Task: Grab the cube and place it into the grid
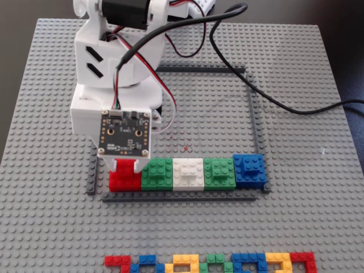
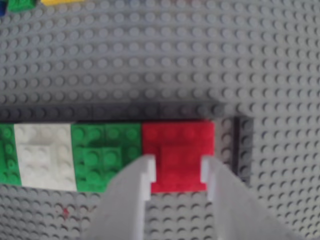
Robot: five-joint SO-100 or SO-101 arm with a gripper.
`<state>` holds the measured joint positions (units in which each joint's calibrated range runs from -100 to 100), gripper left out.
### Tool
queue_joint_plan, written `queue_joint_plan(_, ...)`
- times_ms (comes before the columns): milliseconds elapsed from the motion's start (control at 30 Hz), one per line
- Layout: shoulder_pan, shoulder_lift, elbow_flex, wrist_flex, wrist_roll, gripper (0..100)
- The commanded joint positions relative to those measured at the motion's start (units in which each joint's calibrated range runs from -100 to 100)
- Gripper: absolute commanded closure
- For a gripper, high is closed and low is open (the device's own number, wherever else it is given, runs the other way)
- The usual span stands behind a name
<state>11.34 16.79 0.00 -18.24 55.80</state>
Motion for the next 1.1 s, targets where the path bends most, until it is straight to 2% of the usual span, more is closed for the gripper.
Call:
queue_joint_plan(0, 0.34, -1.92, -2.85, -0.52, -0.44, 87)
queue_joint_plan(1067, 0.63, -3.04, -7.66, 0.8, -2.0, 85)
